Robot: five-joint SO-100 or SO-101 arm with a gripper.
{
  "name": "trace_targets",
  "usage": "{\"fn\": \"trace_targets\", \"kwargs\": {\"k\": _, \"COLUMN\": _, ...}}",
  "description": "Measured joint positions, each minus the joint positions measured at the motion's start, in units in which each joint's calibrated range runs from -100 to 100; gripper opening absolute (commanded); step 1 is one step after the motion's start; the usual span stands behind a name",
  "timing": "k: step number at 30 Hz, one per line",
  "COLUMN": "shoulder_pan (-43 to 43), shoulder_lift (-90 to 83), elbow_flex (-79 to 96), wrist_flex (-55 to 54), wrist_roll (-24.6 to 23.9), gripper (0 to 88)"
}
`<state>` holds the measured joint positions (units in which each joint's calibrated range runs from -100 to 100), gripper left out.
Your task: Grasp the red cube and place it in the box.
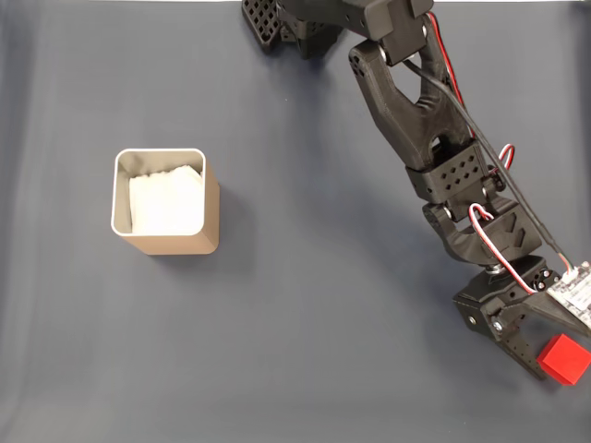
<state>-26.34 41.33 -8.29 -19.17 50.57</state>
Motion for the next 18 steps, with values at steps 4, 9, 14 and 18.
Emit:
{"fn": "trace_targets", "kwargs": {"k": 4, "shoulder_pan": 0.00, "shoulder_lift": 1.07, "elbow_flex": 0.00, "wrist_flex": -1.87, "wrist_roll": 0.10, "gripper": 35.3}}
{"fn": "trace_targets", "kwargs": {"k": 9, "shoulder_pan": 0.00, "shoulder_lift": 3.03, "elbow_flex": 0.00, "wrist_flex": -3.09, "wrist_roll": 0.20, "gripper": 35.2}}
{"fn": "trace_targets", "kwargs": {"k": 14, "shoulder_pan": 0.00, "shoulder_lift": 4.81, "elbow_flex": 0.00, "wrist_flex": -4.22, "wrist_roll": 0.63, "gripper": 35.1}}
{"fn": "trace_targets", "kwargs": {"k": 18, "shoulder_pan": 0.00, "shoulder_lift": 6.33, "elbow_flex": 0.00, "wrist_flex": -4.47, "wrist_roll": 0.73, "gripper": 35.0}}
